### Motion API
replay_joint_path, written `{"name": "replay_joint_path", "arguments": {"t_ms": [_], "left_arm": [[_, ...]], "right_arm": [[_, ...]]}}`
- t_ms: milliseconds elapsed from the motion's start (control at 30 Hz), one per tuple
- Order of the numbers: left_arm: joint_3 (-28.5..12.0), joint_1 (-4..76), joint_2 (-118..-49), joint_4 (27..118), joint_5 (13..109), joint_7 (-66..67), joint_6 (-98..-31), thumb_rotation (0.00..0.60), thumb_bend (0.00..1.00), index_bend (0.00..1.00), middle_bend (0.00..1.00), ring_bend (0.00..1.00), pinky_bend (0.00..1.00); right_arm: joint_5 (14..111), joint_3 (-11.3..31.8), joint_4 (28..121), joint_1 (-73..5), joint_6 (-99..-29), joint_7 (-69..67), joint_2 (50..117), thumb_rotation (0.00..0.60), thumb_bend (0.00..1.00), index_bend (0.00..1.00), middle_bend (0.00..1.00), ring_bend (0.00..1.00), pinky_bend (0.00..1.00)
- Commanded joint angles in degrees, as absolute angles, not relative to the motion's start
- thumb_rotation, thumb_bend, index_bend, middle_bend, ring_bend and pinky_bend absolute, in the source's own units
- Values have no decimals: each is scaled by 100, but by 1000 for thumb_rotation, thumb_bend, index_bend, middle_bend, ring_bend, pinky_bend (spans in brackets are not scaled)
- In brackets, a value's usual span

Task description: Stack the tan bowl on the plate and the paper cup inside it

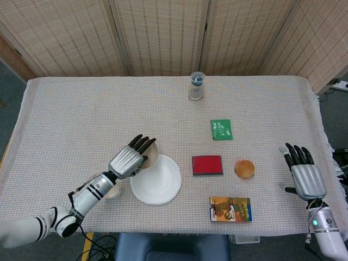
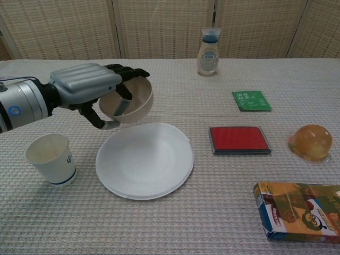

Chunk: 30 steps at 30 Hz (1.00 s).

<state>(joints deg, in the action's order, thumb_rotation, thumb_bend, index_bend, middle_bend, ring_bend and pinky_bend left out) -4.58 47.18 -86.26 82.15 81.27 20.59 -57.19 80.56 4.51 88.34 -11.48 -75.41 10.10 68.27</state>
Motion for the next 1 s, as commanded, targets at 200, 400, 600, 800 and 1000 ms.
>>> {"name": "replay_joint_path", "arguments": {"t_ms": [200, 400, 600, 800, 1000], "left_arm": [[-510, 4617, -8510, 9783, 6928, 4313, -5794, 600, 359, 678, 0, 0, 56], [-366, 4604, -8772, 9831, 6769, 4653, -5861, 600, 359, 672, 0, 0, 56], [-252, 4568, -8881, 9858, 6817, 4789, -5962, 600, 359, 668, 0, 0, 57], [-215, 4541, -8964, 9783, 6763, 4760, -5966, 600, 359, 667, 0, 0, 56], [-184, 4562, -9106, 9659, 6722, 4715, -5881, 600, 359, 667, 0, 0, 56]], "right_arm": [[8272, 410, 8799, -1126, -7640, 602, 6680, 600, 89, 75, 0, 0, 0], [8399, 378, 8797, -1077, -7769, 467, 6633, 600, 89, 75, 0, 0, 0], [8475, 351, 8806, -1050, -7834, 421, 6609, 600, 89, 75, 0, 0, 0], [8492, 341, 8810, -1043, -7844, 428, 6610, 600, 89, 75, 0, 0, 0], [8506, 351, 8787, -1045, -7856, 363, 6600, 600, 89, 75, 0, 0, 0]]}}
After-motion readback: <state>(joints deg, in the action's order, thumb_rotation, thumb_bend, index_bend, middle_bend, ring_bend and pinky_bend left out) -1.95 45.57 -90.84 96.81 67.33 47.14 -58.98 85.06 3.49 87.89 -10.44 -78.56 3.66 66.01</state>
